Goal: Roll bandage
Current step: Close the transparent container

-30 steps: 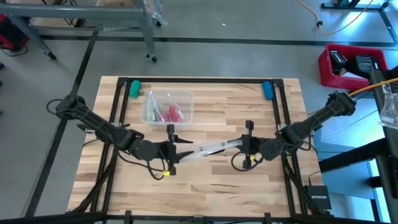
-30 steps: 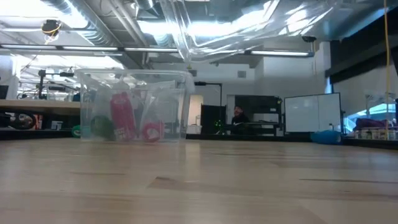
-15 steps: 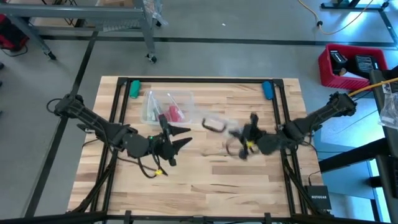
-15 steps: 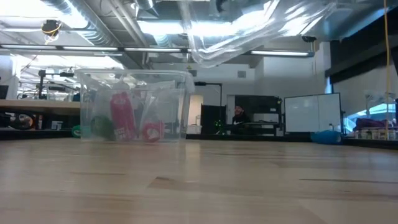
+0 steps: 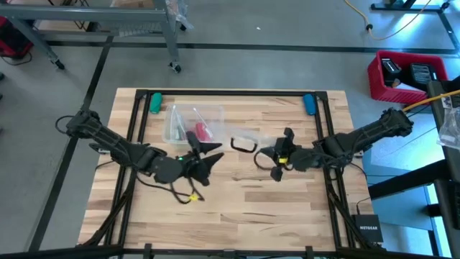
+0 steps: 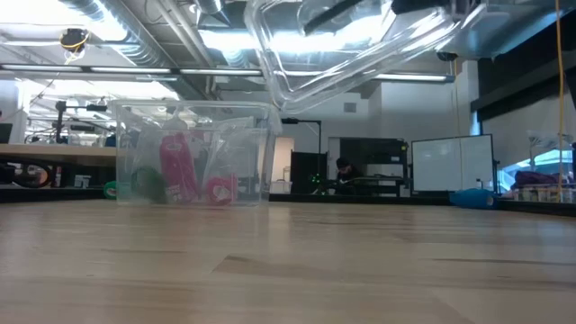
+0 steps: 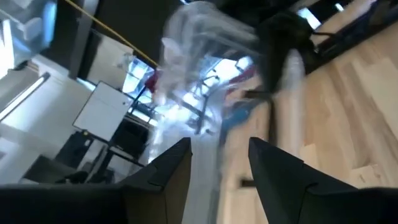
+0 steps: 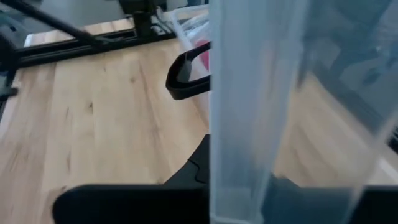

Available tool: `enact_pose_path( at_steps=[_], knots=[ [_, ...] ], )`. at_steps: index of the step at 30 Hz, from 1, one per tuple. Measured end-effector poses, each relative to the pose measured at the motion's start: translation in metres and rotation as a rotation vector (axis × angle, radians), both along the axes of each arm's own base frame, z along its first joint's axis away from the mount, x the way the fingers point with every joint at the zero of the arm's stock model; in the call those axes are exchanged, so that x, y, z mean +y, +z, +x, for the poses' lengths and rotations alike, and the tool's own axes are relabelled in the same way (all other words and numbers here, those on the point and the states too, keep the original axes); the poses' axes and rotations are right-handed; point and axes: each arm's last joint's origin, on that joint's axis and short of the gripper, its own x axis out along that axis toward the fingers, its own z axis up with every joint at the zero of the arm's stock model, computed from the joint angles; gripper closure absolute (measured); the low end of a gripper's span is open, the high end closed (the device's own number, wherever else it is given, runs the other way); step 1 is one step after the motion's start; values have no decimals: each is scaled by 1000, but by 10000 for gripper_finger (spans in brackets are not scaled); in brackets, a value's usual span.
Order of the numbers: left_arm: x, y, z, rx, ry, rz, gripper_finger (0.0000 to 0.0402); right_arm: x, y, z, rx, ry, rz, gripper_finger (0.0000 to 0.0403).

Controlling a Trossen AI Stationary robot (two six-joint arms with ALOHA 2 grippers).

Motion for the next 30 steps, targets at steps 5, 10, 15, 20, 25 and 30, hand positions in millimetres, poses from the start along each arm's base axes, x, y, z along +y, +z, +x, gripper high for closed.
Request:
enact_pose_path(
  at_steps=[5, 10, 15, 20, 25, 30],
  knots=[
    [3, -26, 23, 85, 20, 37, 247, -9, 3, 5, -27, -17, -9, 394],
    [6, -44, 39, 154, 40, 109, 247, -11, 5, 11, -66, -17, 2, 392],
    [13, -55, 52, 150, 103, 109, 247, -9, 3, 19, -77, 21, 20, 394],
    [15, -59, 57, 123, 124, 85, 247, -6, 4, 24, -116, 44, 37, 391],
    [12, -58, 56, 124, 113, 95, 250, -4, 3, 28, -116, 72, 16, 394],
    [5, -56, 54, 112, 92, 104, 292, -3, 5, 31, -152, 82, 36, 364]
  ],
)
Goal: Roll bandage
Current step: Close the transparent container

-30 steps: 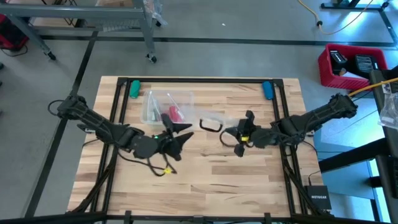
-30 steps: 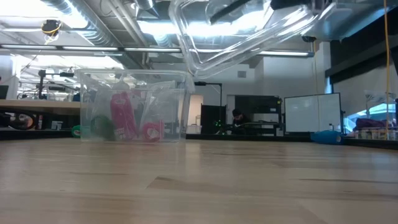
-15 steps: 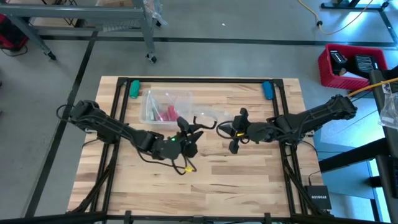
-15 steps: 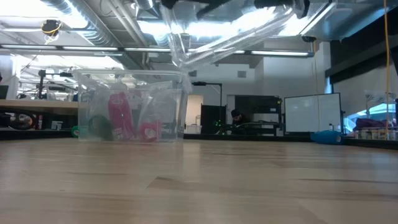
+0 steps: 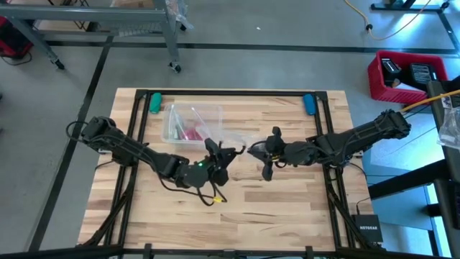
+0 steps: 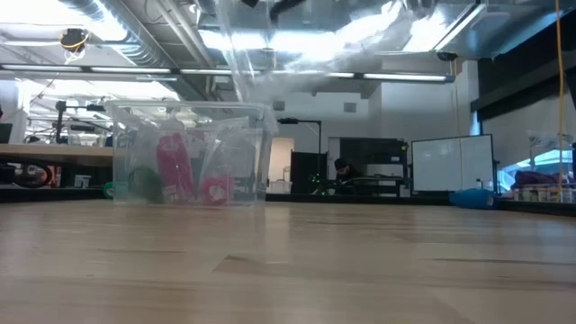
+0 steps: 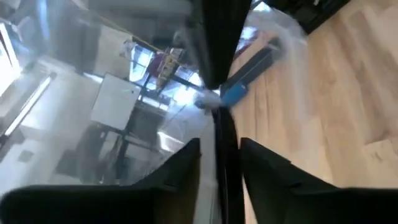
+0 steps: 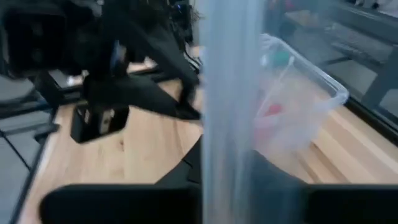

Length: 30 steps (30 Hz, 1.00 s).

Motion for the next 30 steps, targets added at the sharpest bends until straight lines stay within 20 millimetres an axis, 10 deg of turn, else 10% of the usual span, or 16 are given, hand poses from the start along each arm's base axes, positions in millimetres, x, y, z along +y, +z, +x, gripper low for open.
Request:
enact_pose_path(
  at_steps=[7, 30],
  knots=[
    [0, 0, -1, -24, 5, -34, 392, 1, 1, 0, -7, 21, 12, 321],
    [1, -7, -3, -60, 9, -191, 379, 5, -38, 11, 254, 39, -89, 306]
  ],
)
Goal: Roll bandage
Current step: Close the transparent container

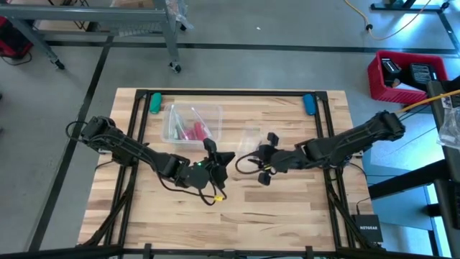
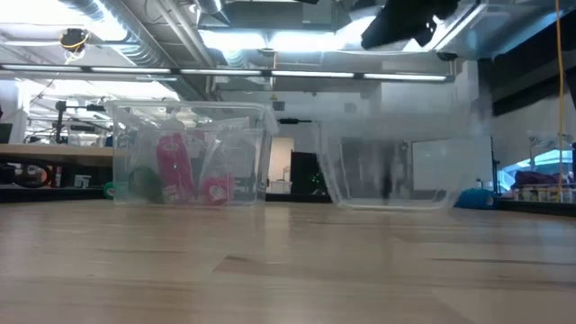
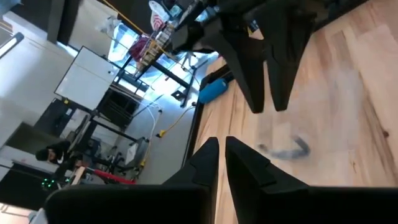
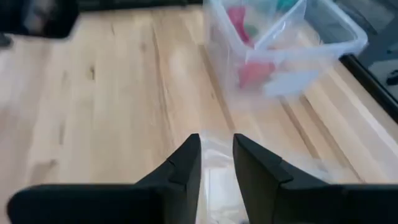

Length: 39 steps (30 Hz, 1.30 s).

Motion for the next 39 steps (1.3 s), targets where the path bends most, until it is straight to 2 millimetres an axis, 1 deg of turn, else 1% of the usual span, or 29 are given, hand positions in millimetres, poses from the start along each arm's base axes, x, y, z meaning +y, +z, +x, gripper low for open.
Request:
enact_pose_path(
  at_steps=[2, 6, 8, 11, 14, 17, 19, 21, 23, 27, 29, 32, 39],
  knots=[
    [0, 0, 0, 1, 0, 1, 379, 1, -5, 2, 29, 6, -18, 323],
    [-1, 0, 0, -5, -1, -9, 375, 1, -10, 2, 73, 23, -54, 386],
    [-2, -2, -1, -16, 5, -43, 373, 0, -12, -1, 110, 35, -62, 394],
    [-2, -8, -3, -5, -21, -132, 374, -2, -17, -7, 185, 13, -32, 362],
    [-2, -21, -5, 28, -71, -247, 378, -4, -28, -14, 295, -7, -41, 311],
    [-1, -39, -10, 53, -77, -327, 381, -5, -53, -20, 393, 14, -93, 257],
    [1, -52, -15, 65, -55, -362, 382, -6, -70, -22, 414, 40, -118, 231],
    [3, -64, -19, 70, -28, -398, 382, -8, -88, -25, 422, 52, -109, 217],
    [5, -73, -23, 62, 0, -438, 382, -12, -105, -25, 429, 64, -65, 215],
    [5, -87, -29, 32, 21, -494, 382, -24, -127, -23, 433, 50, -8, 236],
    [4, -89, -31, 25, 26, -509, 382, -29, -136, -22, 460, 42, 9, 254],
    [3, -91, -32, 20, 29, -522, 382, -33, -144, -19, 490, 70, 33, 284],
    [1, -91, -32, 25, 17, -512, 382, -32, -155, -13, 503, 78, -5, 348]
  ],
)
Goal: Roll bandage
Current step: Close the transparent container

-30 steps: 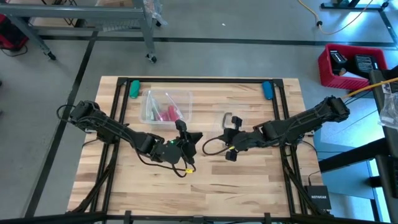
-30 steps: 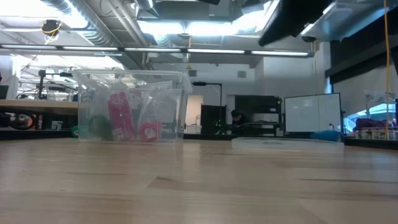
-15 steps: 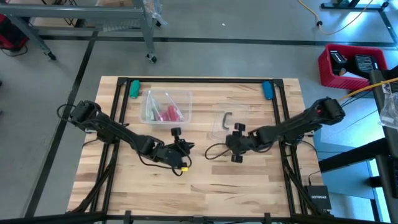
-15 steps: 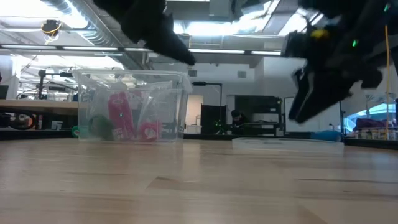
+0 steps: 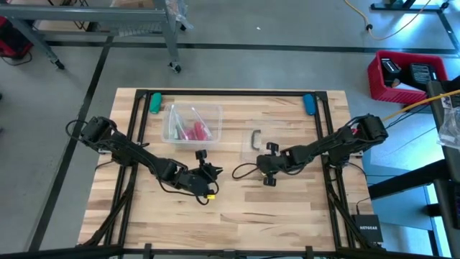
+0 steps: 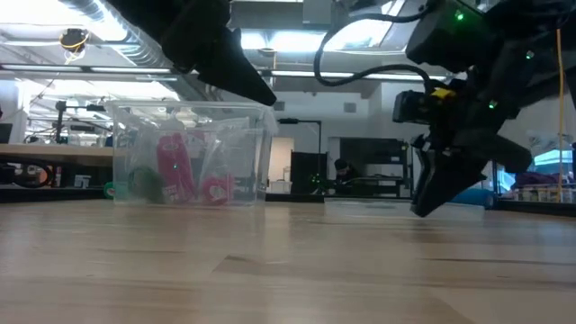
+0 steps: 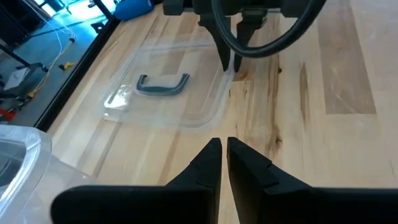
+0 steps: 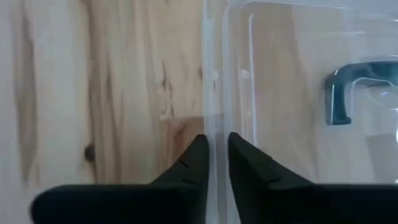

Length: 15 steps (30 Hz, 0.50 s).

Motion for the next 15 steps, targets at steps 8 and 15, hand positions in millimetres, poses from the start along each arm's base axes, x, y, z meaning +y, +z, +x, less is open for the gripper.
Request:
enact_pose_path(
  at_steps=[8, 15],
  knots=[
    [-1, 1, 0, -8, -4, -3, 382, 4, -4, 2, 12, 20, -47, 398],
    [-21, 17, 1, -18, -96, 68, 383, 22, 50, 5, -119, 25, 51, 401]
  ],
)
